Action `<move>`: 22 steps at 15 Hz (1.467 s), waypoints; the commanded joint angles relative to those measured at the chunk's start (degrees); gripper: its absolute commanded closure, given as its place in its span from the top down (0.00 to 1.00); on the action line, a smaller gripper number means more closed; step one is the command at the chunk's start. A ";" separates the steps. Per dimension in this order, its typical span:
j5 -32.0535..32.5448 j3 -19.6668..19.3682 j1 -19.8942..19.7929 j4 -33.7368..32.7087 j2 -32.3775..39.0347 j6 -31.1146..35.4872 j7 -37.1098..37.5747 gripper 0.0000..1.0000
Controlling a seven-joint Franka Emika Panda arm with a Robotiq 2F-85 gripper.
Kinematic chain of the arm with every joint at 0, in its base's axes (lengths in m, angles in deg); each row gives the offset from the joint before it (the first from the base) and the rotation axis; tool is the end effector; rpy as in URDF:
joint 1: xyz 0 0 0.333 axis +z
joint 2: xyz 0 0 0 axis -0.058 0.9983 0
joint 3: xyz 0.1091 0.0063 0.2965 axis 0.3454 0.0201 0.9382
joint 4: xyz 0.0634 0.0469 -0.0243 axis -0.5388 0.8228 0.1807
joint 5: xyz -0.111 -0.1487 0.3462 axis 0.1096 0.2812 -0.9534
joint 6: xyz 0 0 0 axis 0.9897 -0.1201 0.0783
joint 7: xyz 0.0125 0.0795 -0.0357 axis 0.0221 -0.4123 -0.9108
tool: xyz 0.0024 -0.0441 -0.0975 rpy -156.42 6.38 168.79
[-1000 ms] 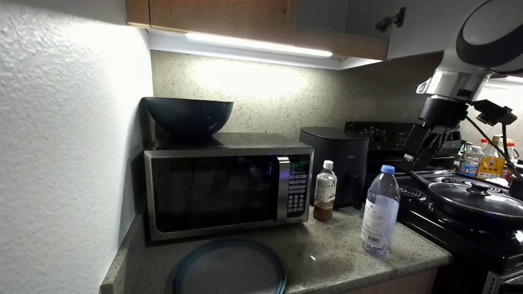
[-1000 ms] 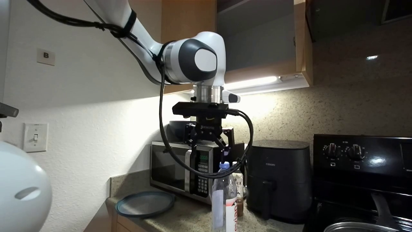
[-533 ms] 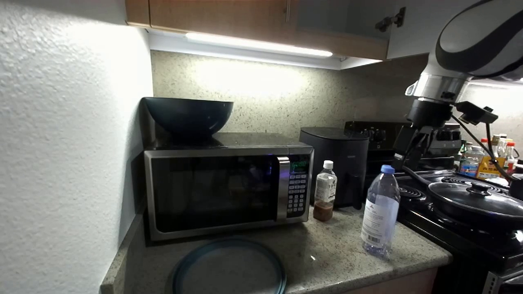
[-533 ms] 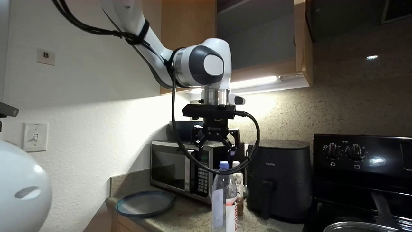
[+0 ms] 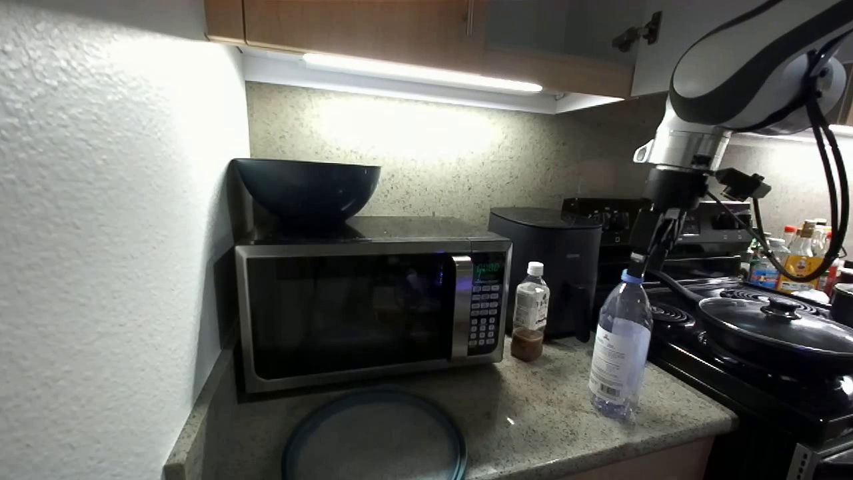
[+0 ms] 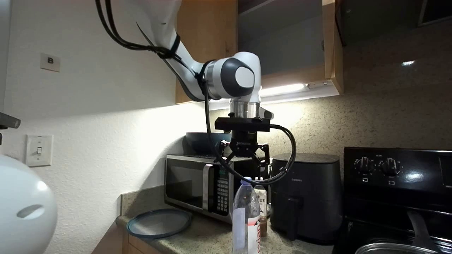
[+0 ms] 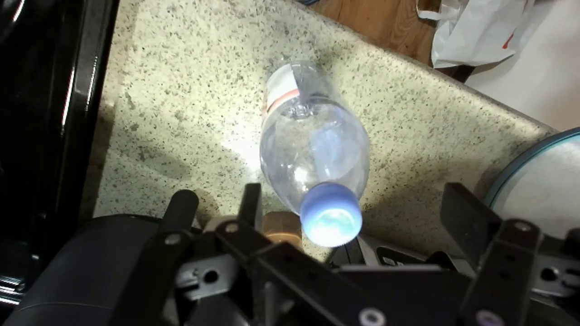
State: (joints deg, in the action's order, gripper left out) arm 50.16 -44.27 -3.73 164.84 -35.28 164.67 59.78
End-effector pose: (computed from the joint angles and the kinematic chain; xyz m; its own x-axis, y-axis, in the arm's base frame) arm 0.4610 -0.1102 0.4503 0.9727 0.2006 0.1163 0.2059 -0.9779 -0.0361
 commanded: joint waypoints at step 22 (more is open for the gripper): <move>-3.61 2.54 -1.87 -9.26 8.65 -8.27 -6.51 0.11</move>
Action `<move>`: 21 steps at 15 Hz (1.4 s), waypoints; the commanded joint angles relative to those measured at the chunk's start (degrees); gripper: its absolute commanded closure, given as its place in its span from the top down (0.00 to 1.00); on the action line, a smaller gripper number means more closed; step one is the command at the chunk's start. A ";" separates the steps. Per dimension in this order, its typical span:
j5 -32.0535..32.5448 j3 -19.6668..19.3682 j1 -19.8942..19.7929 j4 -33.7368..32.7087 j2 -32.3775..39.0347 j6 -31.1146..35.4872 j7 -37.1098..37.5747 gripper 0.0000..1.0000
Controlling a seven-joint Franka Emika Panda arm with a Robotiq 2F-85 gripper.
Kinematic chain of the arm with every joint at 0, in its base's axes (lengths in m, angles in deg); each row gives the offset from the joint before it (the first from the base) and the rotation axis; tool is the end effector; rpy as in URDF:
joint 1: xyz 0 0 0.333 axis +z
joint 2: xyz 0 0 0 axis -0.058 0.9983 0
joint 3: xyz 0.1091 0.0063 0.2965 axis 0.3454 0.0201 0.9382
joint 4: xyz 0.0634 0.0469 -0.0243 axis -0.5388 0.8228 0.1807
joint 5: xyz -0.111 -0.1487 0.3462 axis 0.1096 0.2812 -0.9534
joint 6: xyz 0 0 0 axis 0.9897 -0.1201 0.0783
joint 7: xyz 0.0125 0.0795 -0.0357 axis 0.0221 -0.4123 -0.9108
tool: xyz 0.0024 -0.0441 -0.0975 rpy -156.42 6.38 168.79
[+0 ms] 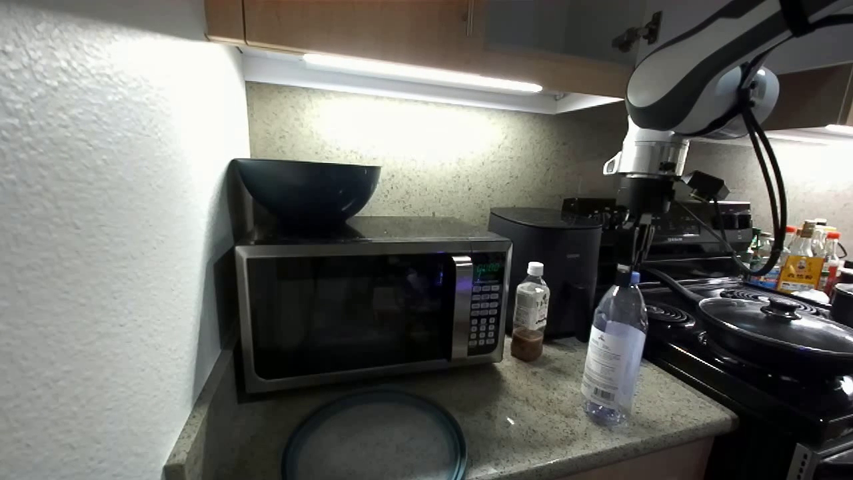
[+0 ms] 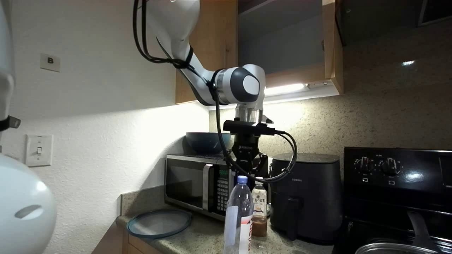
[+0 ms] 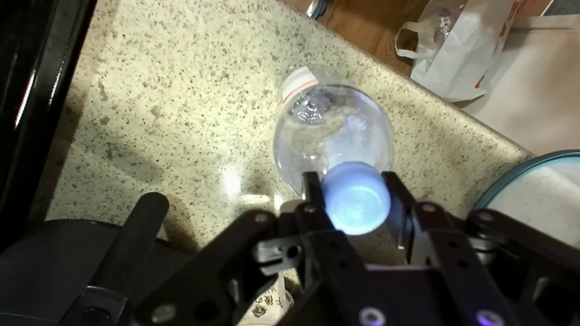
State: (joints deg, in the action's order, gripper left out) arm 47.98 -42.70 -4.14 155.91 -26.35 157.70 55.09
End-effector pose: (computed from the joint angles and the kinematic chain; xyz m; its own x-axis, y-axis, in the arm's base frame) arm 0.5008 -0.1045 0.4377 0.9588 0.2836 0.0158 0.2839 -0.9553 -0.0829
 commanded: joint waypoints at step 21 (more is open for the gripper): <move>11.21 8.37 -7.72 9.14 -34.93 30.26 23.45 0.11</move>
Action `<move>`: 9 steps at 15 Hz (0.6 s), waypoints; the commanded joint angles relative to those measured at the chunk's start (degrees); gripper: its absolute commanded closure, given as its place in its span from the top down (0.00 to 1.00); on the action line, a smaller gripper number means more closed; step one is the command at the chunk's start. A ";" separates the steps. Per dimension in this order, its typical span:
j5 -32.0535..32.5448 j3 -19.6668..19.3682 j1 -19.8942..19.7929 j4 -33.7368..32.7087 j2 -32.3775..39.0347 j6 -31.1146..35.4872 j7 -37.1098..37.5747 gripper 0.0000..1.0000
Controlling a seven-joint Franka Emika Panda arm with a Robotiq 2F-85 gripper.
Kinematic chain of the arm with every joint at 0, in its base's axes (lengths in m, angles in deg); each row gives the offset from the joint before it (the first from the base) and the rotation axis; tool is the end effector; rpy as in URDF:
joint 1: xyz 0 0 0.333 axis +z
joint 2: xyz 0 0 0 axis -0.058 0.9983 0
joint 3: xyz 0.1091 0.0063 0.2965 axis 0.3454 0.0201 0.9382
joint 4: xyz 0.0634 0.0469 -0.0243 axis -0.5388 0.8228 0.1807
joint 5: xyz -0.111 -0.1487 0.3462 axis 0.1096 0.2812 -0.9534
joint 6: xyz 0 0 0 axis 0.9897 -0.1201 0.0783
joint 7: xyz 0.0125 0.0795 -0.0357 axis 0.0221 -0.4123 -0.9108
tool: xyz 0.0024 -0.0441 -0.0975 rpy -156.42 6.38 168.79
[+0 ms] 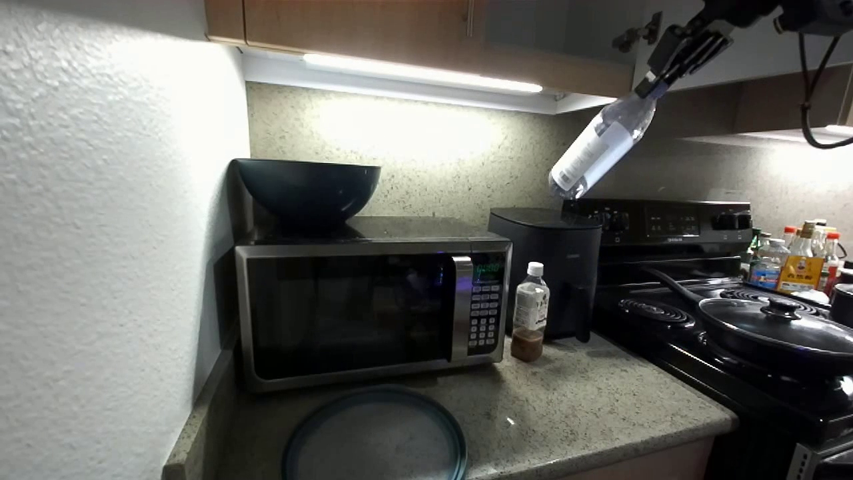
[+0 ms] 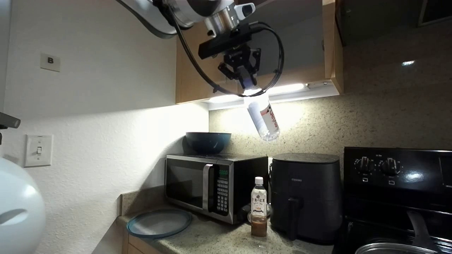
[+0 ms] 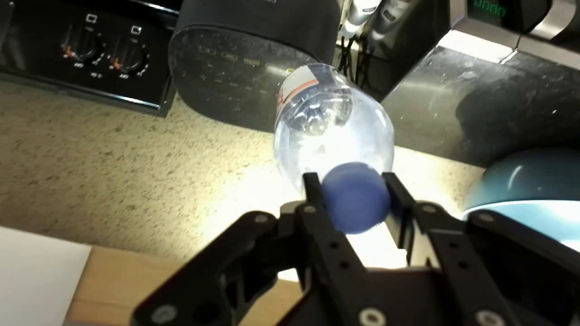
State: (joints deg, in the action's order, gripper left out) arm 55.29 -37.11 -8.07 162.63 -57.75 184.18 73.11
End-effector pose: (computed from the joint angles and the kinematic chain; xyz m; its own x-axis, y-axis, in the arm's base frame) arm 0.3922 -0.0848 0.6897 0.6586 0.1105 0.7444 -0.0175 -0.9866 0.1620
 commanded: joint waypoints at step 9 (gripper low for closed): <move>6.15 3.56 -5.39 1.30 -6.46 3.07 7.59 0.11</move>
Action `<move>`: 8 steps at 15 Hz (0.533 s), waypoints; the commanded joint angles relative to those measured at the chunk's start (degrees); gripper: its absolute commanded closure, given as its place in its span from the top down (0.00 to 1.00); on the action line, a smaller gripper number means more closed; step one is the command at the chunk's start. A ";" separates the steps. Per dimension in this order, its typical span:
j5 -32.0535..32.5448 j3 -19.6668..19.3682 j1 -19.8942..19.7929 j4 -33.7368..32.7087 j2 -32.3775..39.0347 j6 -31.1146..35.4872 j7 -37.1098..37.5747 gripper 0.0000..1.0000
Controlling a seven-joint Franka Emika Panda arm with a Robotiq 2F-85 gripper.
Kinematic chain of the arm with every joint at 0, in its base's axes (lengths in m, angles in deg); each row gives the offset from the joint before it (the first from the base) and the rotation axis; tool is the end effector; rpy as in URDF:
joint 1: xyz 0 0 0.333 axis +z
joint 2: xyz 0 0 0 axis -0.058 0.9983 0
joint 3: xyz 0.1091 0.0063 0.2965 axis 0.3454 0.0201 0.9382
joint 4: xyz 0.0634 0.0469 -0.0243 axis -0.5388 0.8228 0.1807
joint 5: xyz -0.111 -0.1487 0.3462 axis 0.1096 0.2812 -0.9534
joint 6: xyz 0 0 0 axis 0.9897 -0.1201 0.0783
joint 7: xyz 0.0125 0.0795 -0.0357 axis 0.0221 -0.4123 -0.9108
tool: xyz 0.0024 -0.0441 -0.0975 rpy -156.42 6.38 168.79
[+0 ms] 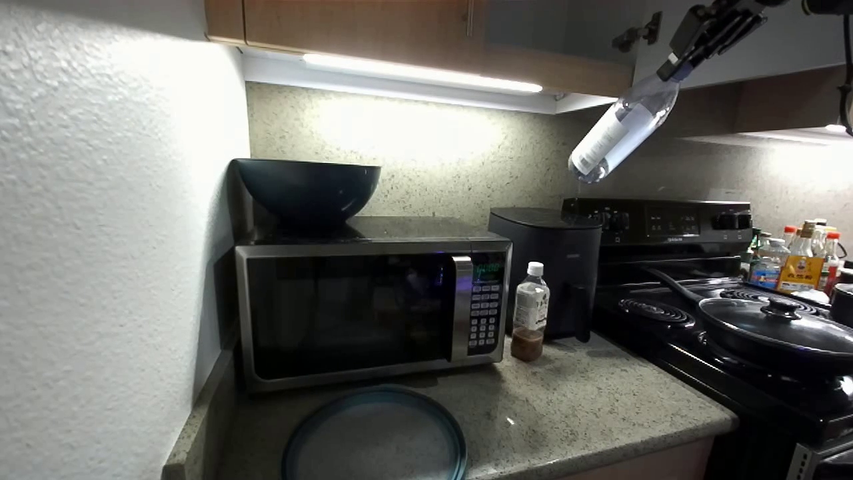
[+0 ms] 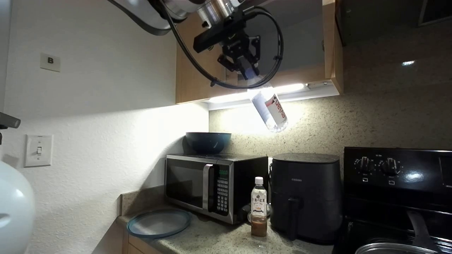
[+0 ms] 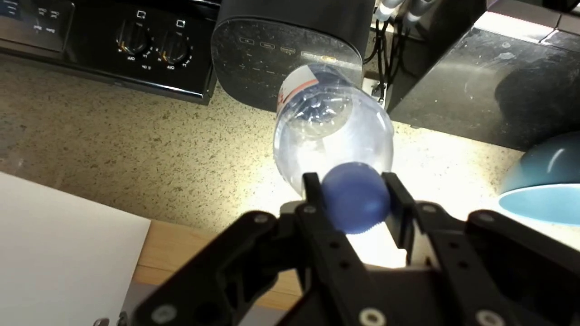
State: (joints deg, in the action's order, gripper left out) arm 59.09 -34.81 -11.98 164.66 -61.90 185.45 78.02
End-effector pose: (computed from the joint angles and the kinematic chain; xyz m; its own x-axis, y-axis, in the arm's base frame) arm 0.3665 -0.0855 0.7031 0.6223 0.0796 0.7787 -0.1114 -0.9757 0.1888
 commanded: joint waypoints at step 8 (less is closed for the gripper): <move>6.53 4.63 -7.58 -2.98 -7.85 12.04 8.27 0.11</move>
State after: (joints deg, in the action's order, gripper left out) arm 63.38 -31.77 -16.31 161.11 -68.50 192.65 82.71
